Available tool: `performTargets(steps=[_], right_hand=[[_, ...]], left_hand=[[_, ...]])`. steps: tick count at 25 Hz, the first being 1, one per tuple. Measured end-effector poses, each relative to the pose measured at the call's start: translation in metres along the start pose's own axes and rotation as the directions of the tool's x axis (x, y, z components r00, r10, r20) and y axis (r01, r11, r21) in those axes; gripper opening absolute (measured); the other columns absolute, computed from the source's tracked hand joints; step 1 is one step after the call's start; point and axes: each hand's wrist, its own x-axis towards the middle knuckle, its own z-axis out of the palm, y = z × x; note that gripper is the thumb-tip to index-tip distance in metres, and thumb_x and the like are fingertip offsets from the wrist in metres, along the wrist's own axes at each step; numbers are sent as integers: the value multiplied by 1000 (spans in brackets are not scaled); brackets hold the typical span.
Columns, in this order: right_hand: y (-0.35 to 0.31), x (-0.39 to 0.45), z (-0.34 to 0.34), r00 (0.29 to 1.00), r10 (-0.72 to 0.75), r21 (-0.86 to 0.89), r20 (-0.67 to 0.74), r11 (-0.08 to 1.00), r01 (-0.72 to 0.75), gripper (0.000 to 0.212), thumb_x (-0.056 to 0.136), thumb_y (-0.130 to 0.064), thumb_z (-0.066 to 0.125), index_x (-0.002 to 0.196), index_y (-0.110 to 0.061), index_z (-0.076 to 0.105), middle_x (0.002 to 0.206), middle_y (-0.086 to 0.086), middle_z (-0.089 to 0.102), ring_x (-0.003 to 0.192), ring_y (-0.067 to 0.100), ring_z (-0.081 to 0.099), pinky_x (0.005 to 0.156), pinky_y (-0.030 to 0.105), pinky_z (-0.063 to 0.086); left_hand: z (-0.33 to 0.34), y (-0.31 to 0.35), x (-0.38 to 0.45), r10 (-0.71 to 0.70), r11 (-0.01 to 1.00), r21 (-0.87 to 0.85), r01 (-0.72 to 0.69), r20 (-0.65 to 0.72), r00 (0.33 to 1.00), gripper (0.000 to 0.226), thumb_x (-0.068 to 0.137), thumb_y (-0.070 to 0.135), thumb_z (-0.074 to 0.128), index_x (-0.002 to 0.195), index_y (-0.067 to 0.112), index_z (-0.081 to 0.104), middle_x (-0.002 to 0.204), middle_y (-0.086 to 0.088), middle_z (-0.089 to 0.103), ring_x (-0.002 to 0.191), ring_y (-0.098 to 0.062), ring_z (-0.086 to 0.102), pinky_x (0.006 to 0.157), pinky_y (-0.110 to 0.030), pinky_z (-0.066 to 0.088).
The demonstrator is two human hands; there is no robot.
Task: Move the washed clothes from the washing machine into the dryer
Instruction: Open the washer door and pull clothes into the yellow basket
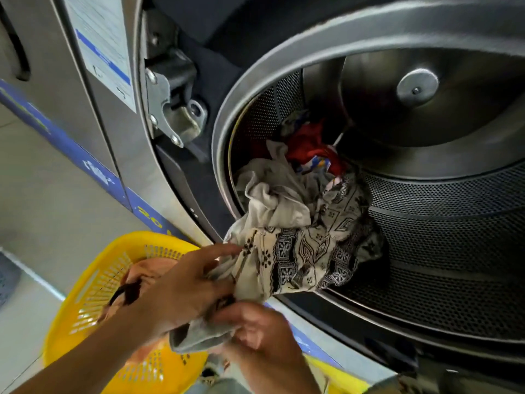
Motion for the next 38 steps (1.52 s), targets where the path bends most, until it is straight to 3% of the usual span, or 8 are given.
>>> performTargets(steps=[5, 8, 12, 17, 21, 26, 33, 38], right_hand=[[-45, 64, -129, 661, -130, -234, -739, 970, -71, 48, 86, -33, 71, 129, -40, 52, 136, -3, 56, 122, 25, 57, 91, 40, 49], [-44, 119, -157, 774, 51, -300, -631, 904, -304, 90, 82, -54, 70, 152, -43, 14, 159, -1, 27, 142, 31, 33, 110, 54, 38], [-33, 126, -117, 755, -62, -321, -652, 925, -201, 32, 95, -31, 57, 127, -33, 58, 129, -3, 62, 109, 21, 61, 98, 39, 49], [-21, 54, 3, 744, 137, 394, -654, 901, 181, 17, 73, -19, 65, 85, -15, 77, 100, 8, 70, 81, 14, 68, 70, 27, 54], [-16, 51, 60, 850, -184, 89, -493, 961, 260, 13, 67, -18, 53, 67, -24, 64, 76, -9, 68, 79, 15, 59, 77, 40, 51], [-34, 23, 27, 991, -136, -214, -19, 968, 129, 15, 88, -28, 65, 101, -24, 70, 89, -6, 74, 83, 6, 68, 78, 39, 58], [-29, 72, -65, 744, -83, -356, -663, 909, -216, 87, 69, -68, 71, 143, -54, 27, 153, 10, 28, 135, 32, 42, 101, 53, 48], [13, 53, -5, 619, -166, -248, -768, 967, -49, 26, 84, -16, 67, 109, -18, 63, 91, -13, 68, 79, -5, 61, 69, 9, 45]], left_hand=[[-21, -12, -5, -70, 997, 21, 70, -35, 997, 54, 57, 20, 56, 107, 40, 63, 81, -6, 74, 71, -27, 68, 73, -47, 56], [-26, -18, -15, -93, 996, -15, 93, -83, 992, 51, 63, 20, 57, 109, 42, 61, 83, -8, 74, 72, -35, 68, 75, -56, 57], [-29, -22, -16, -144, 982, -148, 116, -199, 969, 52, 81, -8, 57, 103, 38, 67, 93, -16, 73, 81, -48, 67, 76, -65, 54], [-26, 7, -6, -108, 829, -559, 30, -107, 988, 25, 92, 23, 60, 117, 23, 65, 101, -21, 72, 78, -34, 69, 65, -42, 60], [-35, 21, -5, -47, 946, -312, 89, 139, 989, 34, 79, 41, 71, 112, 37, 66, 102, 3, 76, 91, -20, 74, 80, -37, 60], [-46, -7, -1, -209, 929, -320, 184, -45, 977, 17, 83, 11, 70, 99, 14, 72, 91, -14, 77, 85, -32, 74, 81, -47, 59], [-39, -25, -11, -158, 925, -362, 114, -95, 983, 32, 87, -6, 51, 101, 16, 72, 92, -16, 75, 89, -29, 72, 79, -41, 60], [-42, -47, -22, -261, 788, -600, 137, -125, 957, 31, 88, 5, 56, 111, 21, 70, 100, -14, 76, 92, -34, 72, 80, -45, 59]])
